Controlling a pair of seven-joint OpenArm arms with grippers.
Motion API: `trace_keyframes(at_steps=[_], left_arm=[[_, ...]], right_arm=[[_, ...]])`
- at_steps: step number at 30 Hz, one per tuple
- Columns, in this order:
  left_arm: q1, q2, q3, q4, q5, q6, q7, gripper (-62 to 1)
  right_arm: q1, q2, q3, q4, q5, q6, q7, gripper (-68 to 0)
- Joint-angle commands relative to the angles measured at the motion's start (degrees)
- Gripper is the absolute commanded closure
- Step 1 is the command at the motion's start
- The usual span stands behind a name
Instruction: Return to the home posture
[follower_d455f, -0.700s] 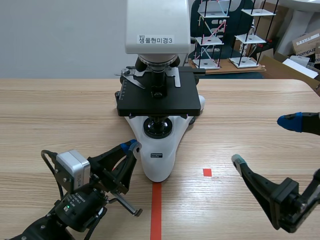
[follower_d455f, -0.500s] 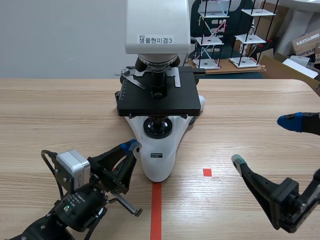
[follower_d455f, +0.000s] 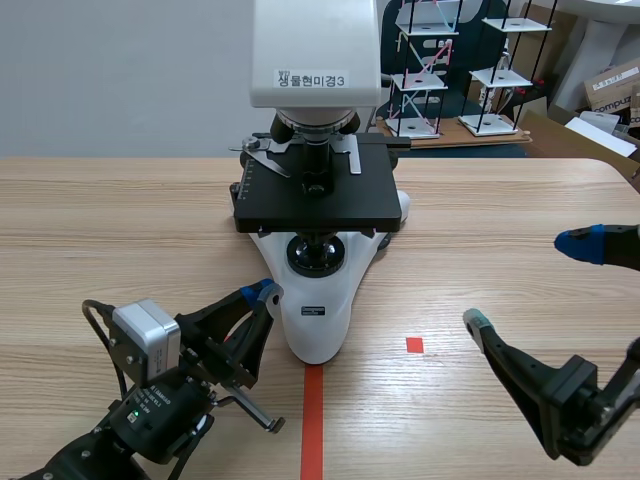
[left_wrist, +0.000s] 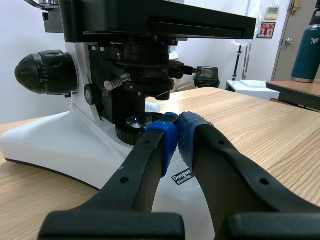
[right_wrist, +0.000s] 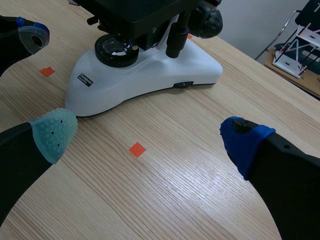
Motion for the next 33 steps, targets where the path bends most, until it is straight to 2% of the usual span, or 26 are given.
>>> trace_keyframes(at_steps=[1,12,17,21,26,33], left_arm=[[-0.2,0.3,-0.1,1.2,-0.4,0.1,-0.8,-3.1],[0.4,-0.8,-0.3,1.4,-0.3,0.6,0.0,-2.5],[4.4,-3.4,-3.3,5.6,-0.3,0.5,3.0,-2.5],[11.4,-7.1,-8.3,15.8,-0.2,0.5,6.7,-2.5],[22.6,-12.4,-15.1,33.0,-0.1,-1.1,15.2,-2.5],[38.1,-16.1,-22.6,51.6,-0.1,-1.1,23.0,-2.5]], right_arm=[[0.0,0.3,0.2,0.9,0.6,-0.4,0.9,-63.6],[0.0,0.3,0.2,0.9,0.6,-0.4,0.9,-63.6],[0.0,0.3,0.2,0.9,0.6,-0.4,0.9,-63.6],[0.0,0.3,0.2,0.9,0.6,-0.4,0.9,-63.6],[0.0,0.3,0.2,0.9,0.6,-0.4,0.9,-63.6],[0.0,0.3,0.2,0.9,0.6,-0.4,0.9,-63.6]])
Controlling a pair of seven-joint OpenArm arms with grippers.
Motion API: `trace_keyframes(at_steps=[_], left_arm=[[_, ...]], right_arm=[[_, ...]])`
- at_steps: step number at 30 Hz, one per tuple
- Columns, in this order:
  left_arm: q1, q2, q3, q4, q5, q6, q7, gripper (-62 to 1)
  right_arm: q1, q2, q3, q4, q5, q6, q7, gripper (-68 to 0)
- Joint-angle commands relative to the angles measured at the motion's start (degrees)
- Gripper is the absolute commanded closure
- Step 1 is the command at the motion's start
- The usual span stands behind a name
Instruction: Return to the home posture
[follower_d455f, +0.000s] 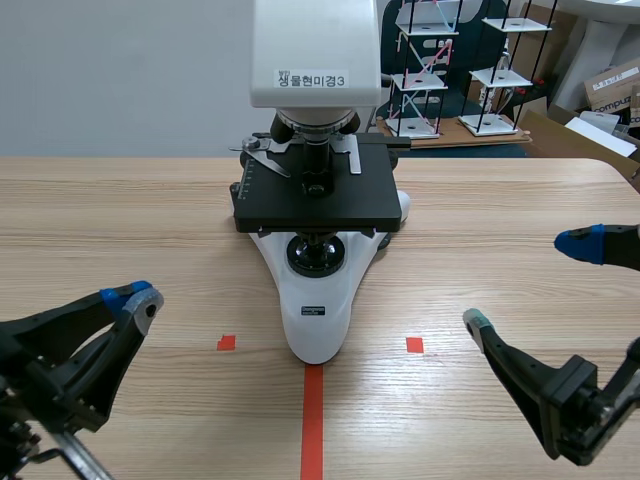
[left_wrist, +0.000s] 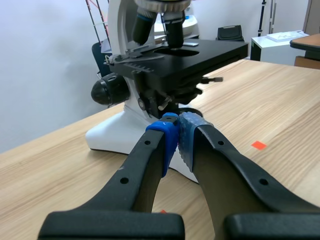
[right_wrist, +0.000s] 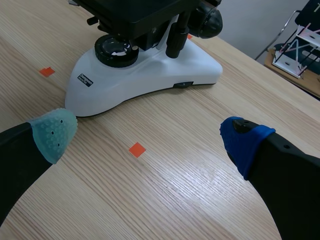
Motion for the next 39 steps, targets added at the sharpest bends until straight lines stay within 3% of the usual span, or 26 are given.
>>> trace_keyframes(at_steps=[1,9,13,17,21,27,39], left_arm=[[2.7,-0.5,-0.9,1.0,-0.4,-0.1,-0.2,-2.5],[14.6,-4.6,-7.3,8.5,2.4,-0.1,-0.3,-3.9],[18.2,-4.9,-12.1,8.6,2.4,-0.1,-0.3,-19.1],[22.4,-4.9,-16.3,8.6,1.8,-0.1,-2.7,-45.5],[25.5,-4.9,-19.0,8.6,0.4,-0.1,-2.6,-55.6],[26.4,-4.9,-20.0,8.6,0.4,-0.2,0.9,-59.7],[26.4,-4.9,-20.0,8.6,-0.6,-0.4,1.1,-59.8]], right_arm=[[0.0,0.3,0.2,0.9,0.6,-0.4,0.9,-63.6],[0.0,0.3,0.2,0.9,0.6,-0.4,0.9,-63.6],[0.0,0.3,0.2,0.9,0.6,-0.4,0.9,-63.6],[0.0,0.3,0.2,0.9,0.6,-0.4,0.9,-63.6],[0.0,0.3,0.2,0.9,0.6,-0.4,0.9,-63.6],[0.0,0.3,0.2,0.9,0.6,-0.4,0.9,-63.6],[0.0,0.3,0.2,0.9,0.6,-0.4,0.9,-63.6]])
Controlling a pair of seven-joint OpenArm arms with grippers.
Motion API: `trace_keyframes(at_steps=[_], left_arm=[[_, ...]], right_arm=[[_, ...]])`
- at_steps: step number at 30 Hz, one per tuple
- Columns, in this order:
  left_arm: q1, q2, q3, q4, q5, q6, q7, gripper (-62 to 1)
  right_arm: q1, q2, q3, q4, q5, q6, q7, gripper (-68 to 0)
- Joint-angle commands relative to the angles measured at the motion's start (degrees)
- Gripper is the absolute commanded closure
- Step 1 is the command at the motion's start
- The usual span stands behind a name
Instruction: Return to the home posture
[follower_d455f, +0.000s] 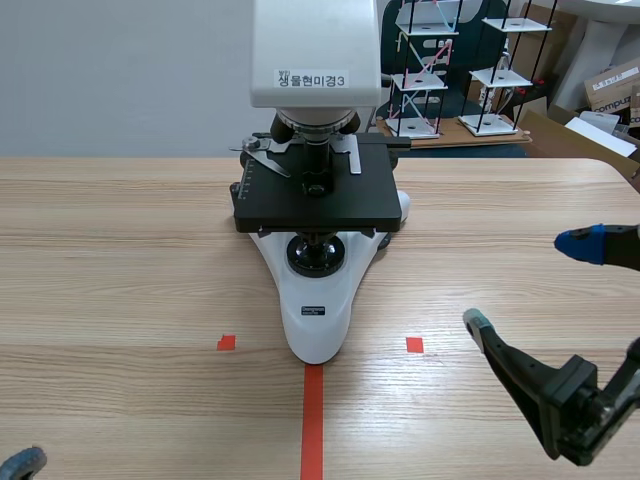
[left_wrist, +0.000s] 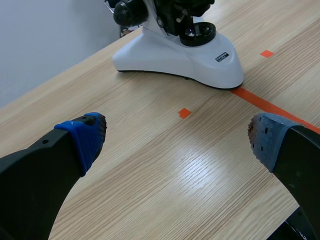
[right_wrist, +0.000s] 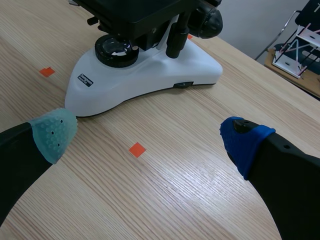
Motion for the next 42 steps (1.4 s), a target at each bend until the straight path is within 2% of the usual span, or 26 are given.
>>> trace_keyframes(at_steps=[1,12,22,27,31,42], left_arm=[[0.0,0.2,0.0,0.2,-0.7,0.0,-0.6,-59.8],[0.1,2.9,0.0,0.4,-1.3,-1.7,-0.4,-59.8],[3.2,5.6,-0.4,1.9,-0.9,-1.6,-0.3,-59.8],[3.6,8.6,-2.8,2.1,0.8,-1.6,-0.4,-59.8],[4.4,9.8,-3.6,2.5,0.8,-1.6,-0.5,-59.8],[4.5,10.1,-3.6,2.5,0.8,-1.6,-0.4,-59.8]], right_arm=[[0.0,0.3,0.2,0.9,0.6,-0.4,0.9,-63.6],[0.0,0.3,0.2,0.9,0.6,-0.4,0.9,-63.6],[0.0,0.3,0.2,0.9,0.7,-0.4,0.9,-63.6],[0.0,0.3,0.2,0.9,0.7,-0.4,0.9,-63.6],[0.0,0.3,0.2,0.9,0.7,-0.4,0.9,-63.6],[0.0,0.3,0.2,0.9,0.6,-0.4,0.9,-63.6]])
